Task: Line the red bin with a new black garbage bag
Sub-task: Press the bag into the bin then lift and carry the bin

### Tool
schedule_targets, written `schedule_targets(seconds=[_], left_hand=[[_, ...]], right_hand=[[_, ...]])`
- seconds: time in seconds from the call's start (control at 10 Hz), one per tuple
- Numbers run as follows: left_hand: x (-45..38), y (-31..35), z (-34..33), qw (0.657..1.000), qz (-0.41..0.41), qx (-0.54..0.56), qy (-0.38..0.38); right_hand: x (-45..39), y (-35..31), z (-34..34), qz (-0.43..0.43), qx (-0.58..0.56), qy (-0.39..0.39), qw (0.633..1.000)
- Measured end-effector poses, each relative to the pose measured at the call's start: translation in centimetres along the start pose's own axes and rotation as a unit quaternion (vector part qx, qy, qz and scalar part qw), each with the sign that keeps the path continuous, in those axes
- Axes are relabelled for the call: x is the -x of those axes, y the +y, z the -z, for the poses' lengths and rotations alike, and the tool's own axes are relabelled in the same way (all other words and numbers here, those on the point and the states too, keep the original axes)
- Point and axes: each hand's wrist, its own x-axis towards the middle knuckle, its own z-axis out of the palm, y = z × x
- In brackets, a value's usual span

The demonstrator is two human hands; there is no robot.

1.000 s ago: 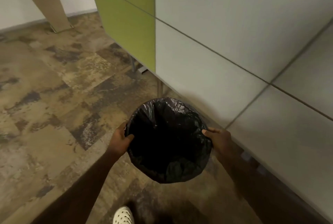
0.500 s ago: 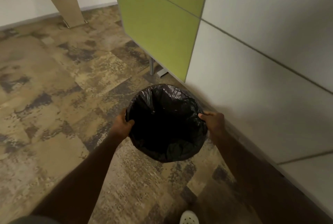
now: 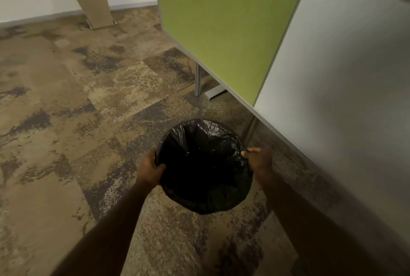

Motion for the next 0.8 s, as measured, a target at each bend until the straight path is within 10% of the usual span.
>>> schedule_targets(seconds=[0.6, 0.8], left_hand=[[-1.4, -5.0, -1.2, 0.999, 0.044, -0.024, -0.006], [1.6, -3.7, -0.3, 0.938, -0.066, -0.307, 0.144]], right_hand=[[-2.5, 2.2, -4.8, -0.031, 0.029, -0.077, 0.996], [0.5, 0.2, -3.9, 0.055, 0.056, -0.052, 0.996]])
